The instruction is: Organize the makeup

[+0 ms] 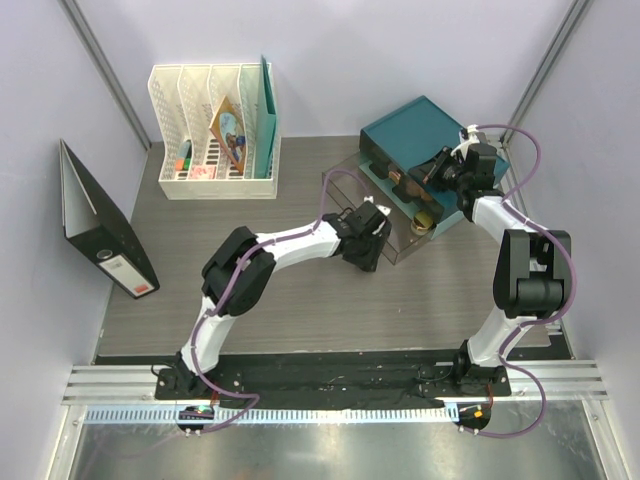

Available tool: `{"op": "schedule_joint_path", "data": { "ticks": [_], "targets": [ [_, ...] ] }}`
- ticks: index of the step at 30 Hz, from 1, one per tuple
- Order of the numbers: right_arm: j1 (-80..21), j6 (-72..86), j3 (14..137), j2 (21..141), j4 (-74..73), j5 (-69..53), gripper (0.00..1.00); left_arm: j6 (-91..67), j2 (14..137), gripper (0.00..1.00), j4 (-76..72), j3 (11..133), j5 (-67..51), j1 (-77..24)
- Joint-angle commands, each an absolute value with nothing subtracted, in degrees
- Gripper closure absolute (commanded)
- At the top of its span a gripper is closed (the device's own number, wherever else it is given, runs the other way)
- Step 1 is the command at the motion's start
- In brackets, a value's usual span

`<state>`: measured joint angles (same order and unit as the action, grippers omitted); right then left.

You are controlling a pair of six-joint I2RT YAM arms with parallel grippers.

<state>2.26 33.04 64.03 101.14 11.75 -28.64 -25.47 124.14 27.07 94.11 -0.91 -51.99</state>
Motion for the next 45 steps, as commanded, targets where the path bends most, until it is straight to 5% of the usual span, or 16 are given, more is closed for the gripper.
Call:
{"op": "schedule_joint_path", "data": {
  "ticks": [1, 12, 29, 32, 39, 45],
  "targets": [
    [1.50, 27.95, 56.95, 110.57, -16.79, -24.35, 0.93, -24.53, 118.40, 1.00, 28.47, 90.71, 1.56, -51.94],
    [1.49, 27.95, 56.87, 110.48, -16.61, -24.26, 0.93, -20.04, 107.84, 1.00, 27.86, 96.14, 10.89, -51.86],
    [1.49, 27.95, 55.81, 109.69, -16.08, -24.26, 0.93, -36.82, 132.70, 0.99, 26.37, 124.45, 5.01, -44.39],
    [1.49, 27.95, 55.28, 109.25, -15.82, -24.26, 0.92, -36.91, 134.29, 0.91, 26.10, 125.15, 5.70, -43.60],
    [1.49, 28.04, 55.28, 109.34, -15.73, -24.26, 0.93, -36.83, 138.78, 0.52, 28.65, 129.54, 5.63, -42.72],
    [1.49, 27.86, 55.37, 109.42, -15.82, -24.26, 0.93, -36.83, 138.35, 0.29, 28.65, 129.03, 4.22, -42.45]
  ]
}}
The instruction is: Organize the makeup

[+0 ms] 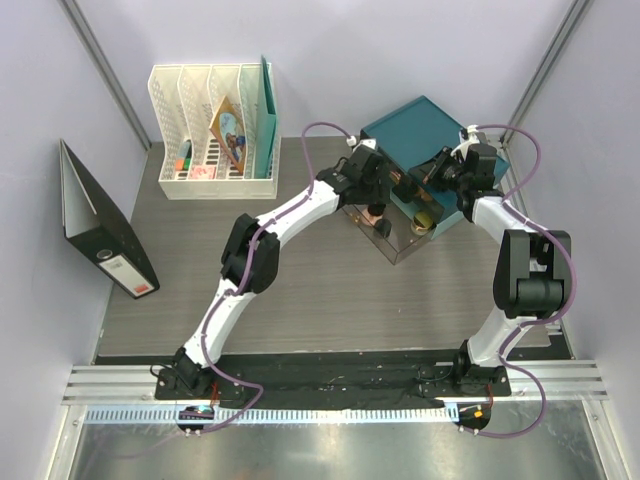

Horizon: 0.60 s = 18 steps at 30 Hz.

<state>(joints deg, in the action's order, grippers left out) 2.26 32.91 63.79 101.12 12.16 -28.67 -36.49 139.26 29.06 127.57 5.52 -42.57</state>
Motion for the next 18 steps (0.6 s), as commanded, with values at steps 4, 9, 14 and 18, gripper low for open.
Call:
{"op": "schedule_joint_path", "data": {
  "ticks": [4, 9, 14, 18],
  "targets": [
    [1.49, 27.95, 55.46, 109.42, -15.91, -24.35, 0.93, -36.30, 133.87, 0.31, 26.63, 126.13, 3.26, -42.10],
    [1.49, 27.95, 55.46, 109.42, -15.91, -24.26, 0.92, -37.61, 121.22, 0.55, 21.82, 113.61, 3.16, -40.79],
    [1.49, 27.95, 55.55, 109.42, -15.91, -24.26, 0.92, -41.39, 110.67, 1.00, 18.11, 96.20, 0.36, -38.41],
    [1.49, 27.95, 55.63, 109.60, -15.91, -24.26, 0.92, -45.59, 104.34, 1.00, 17.05, 85.28, -6.05, -38.32]
  ]
}}
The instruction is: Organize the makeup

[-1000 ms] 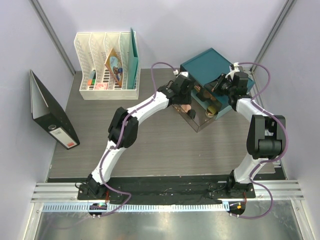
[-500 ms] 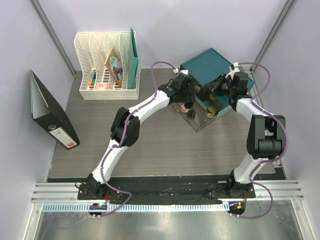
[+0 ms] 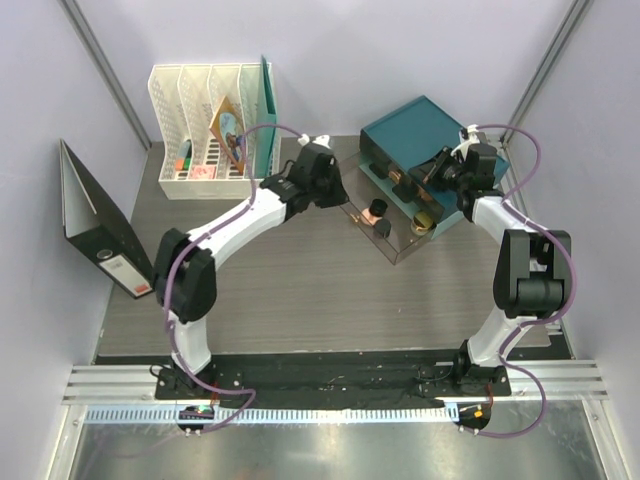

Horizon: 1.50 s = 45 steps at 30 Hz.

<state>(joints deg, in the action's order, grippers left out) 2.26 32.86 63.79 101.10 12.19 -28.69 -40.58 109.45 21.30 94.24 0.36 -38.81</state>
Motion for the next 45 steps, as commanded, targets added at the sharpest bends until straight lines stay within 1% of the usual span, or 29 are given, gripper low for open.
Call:
{"op": "schedule_joint_path", "data": {
  "ticks": [1, 2, 5, 9, 13, 22, 26, 40, 45],
  "targets": [
    [1.49, 27.95, 55.72, 109.60, -15.82, -24.17, 0.92, -46.75, 103.63, 1.00, 16.09, 82.73, -6.67, -38.32],
    [1.49, 28.04, 55.81, 109.60, -15.82, -24.26, 0.92, -48.41, 102.84, 1.00, 12.69, 77.31, -8.07, -38.32],
    [1.49, 27.95, 55.99, 109.86, -15.91, -24.35, 0.92, -54.21, 101.69, 1.00, 5.46, 69.11, -11.41, -37.88],
    [1.49, 27.77, 55.81, 109.60, -15.91, -24.35, 0.92, -58.35, 104.93, 1.00, -1.22, 67.59, -18.17, -37.97],
    [1.49, 27.86, 55.81, 109.60, -15.91, -24.35, 0.92, -61.34, 109.41, 1.00, -7.36, 68.11, -17.67, -37.88],
    [1.49, 27.86, 55.81, 109.69, -16.00, -24.35, 0.92, -62.66, 119.79, 1.00, -4.22, 82.17, -17.75, -37.97],
    [1.49, 27.86, 55.81, 109.69, -16.00, -24.35, 0.92, -63.37, 124.00, 1.00, -2.73, 90.60, -17.84, -38.06],
    [1.49, 27.77, 56.43, 110.21, -16.52, -24.52, 0.92, -70.75, 142.29, 1.00, -1.58, 115.38, -19.68, -41.04],
    [1.49, 27.77, 56.51, 110.30, -16.61, -24.52, 0.92, -72.51, 146.33, 1.00, -1.50, 120.75, -19.77, -41.92]
  ]
}}
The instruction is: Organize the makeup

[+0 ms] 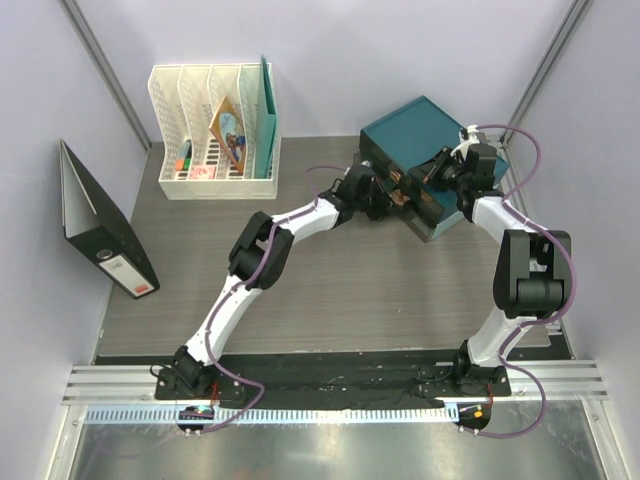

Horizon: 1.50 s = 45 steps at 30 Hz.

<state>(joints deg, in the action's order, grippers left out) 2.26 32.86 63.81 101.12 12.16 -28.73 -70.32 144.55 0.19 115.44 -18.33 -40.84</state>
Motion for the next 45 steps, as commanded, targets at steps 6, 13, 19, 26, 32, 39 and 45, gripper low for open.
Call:
{"op": "schedule_joint_path", "data": {
  "ticks": [6, 13, 19, 26, 32, 39, 45],
  "targets": [
    [1.58, 27.77, 56.43, 110.21, -16.52, -24.43, 0.92, -72.25, 148.37, 0.97, 2.20, 127.27, -20.66, -42.10],
    [1.49, 28.82, 55.90, 107.85, -16.18, -24.52, 0.93, -66.72, 137.85, 0.96, 1.85, 114.82, -20.04, -41.92],
    [1.58, 30.23, 56.51, 96.80, -16.08, -23.21, 0.93, -53.19, 124.99, 0.81, 11.49, 107.41, -22.92, -41.57],
    [0.00, 28.13, 58.62, 82.54, -17.23, -22.50, 0.85, -34.64, 109.98, 0.47, 33.20, 97.84, -19.18, -41.57],
    [-8.50, 24.61, 59.07, 72.63, -21.09, -19.52, 0.59, -30.67, 99.94, 0.00, 40.16, 83.95, -15.12, -41.57],
    [-17.04, 24.87, 58.97, 67.06, -24.34, -14.94, 0.38, -29.27, 94.31, 0.00, 42.19, 74.19, -16.17, -41.48],
    [-22.23, 24.52, 58.10, 68.55, -24.87, -12.22, 0.36, -26.90, 92.90, 0.00, 46.75, 72.86, -11.52, -41.40]
  ]
}}
